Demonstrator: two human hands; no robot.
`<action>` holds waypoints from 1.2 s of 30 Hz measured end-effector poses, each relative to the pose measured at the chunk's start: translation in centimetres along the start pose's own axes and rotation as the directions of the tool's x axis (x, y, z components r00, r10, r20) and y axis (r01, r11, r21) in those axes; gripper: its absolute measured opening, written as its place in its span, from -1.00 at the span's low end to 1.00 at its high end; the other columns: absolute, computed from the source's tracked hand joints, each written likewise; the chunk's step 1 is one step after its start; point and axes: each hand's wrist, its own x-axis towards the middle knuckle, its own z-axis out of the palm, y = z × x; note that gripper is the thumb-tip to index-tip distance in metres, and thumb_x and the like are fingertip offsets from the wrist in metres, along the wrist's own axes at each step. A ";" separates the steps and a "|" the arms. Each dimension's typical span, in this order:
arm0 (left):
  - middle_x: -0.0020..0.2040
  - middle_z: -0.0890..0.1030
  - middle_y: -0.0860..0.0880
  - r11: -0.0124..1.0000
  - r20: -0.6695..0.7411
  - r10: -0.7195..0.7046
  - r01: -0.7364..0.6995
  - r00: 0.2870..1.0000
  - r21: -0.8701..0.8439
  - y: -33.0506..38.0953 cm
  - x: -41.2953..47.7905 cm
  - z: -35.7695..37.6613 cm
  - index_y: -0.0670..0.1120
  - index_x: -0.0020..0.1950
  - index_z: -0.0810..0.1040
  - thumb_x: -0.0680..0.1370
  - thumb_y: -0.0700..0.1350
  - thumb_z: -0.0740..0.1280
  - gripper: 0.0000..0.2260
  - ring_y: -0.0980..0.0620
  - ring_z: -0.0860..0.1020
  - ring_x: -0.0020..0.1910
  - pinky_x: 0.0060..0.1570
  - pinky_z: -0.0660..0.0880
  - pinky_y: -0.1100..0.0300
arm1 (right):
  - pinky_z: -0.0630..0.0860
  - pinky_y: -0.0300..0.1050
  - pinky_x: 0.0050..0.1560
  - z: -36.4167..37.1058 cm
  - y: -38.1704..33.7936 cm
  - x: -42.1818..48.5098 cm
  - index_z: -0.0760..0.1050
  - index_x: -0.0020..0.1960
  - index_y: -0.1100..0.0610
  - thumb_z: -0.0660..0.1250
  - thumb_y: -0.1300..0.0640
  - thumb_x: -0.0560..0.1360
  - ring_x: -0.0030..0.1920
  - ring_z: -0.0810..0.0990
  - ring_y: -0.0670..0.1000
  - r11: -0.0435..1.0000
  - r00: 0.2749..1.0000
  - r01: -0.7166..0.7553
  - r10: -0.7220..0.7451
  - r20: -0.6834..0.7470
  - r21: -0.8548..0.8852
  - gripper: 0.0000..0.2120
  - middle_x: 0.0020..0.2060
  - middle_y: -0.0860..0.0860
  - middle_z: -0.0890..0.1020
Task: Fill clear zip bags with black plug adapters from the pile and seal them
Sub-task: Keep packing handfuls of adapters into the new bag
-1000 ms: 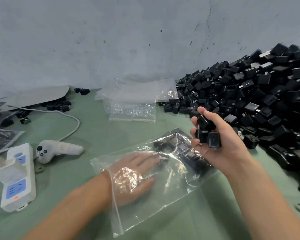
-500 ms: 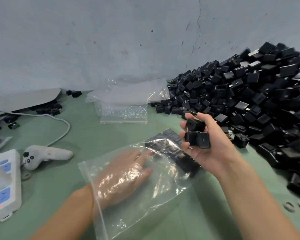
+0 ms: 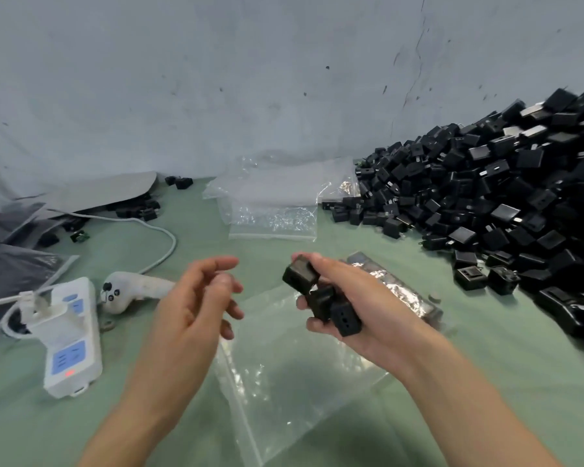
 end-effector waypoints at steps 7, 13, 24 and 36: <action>-0.02 0.53 0.05 0.988 0.173 0.104 -0.121 0.979 0.096 -0.6 -1.1 0.5 0.30 0.29 0.51 0.46 0.03 0.45 -0.58 0.04 0.56 -0.01 -0.08 0.51 0.28 | 0.52 -0.14 -0.29 3.1 1.7 0.3 0.56 0.26 0.22 0.32 -0.03 0.60 -0.19 0.60 -0.01 0.999 0.992 -0.043 0.047 0.113 -0.033 -0.63 0.09 0.23 0.64; 0.12 0.59 0.18 0.948 0.051 0.136 -0.145 0.989 0.283 -1.2 -1.7 -1.4 0.28 0.19 0.51 0.47 0.25 0.30 -0.69 0.08 0.59 0.07 -0.01 0.48 0.30 | 0.50 -0.18 -0.29 4.9 3.1 0.4 0.68 0.11 0.10 0.26 0.05 0.65 -0.15 0.62 -0.01 0.979 0.975 -0.106 0.137 0.176 -0.176 -0.76 -0.04 0.10 0.70; -0.10 0.54 0.24 0.774 0.223 -0.113 -0.055 0.968 0.631 -6.9 -3.9 -4.9 0.25 0.06 0.53 0.46 0.43 0.21 -0.65 0.23 0.48 -0.01 0.04 0.39 0.23 | 0.43 -0.19 -0.42 -0.7 -0.3 1.5 0.66 0.03 0.11 0.27 0.20 0.60 -0.33 0.56 -0.05 0.930 0.908 0.060 -0.202 -0.368 -0.363 -0.82 -0.23 0.04 0.67; 0.16 0.57 0.26 0.596 0.526 0.120 -0.485 0.842 0.640 -5.7 -4.5 -3.6 0.20 0.27 0.57 0.61 0.15 0.18 -0.71 0.12 0.52 0.12 0.13 0.34 0.14 | 0.40 -0.08 -0.23 -6.3 -2.1 0.8 0.65 -0.02 0.09 0.22 0.18 0.59 -0.25 0.57 -0.01 0.901 0.739 0.114 -0.358 -0.570 -0.418 -0.78 -0.25 0.01 0.63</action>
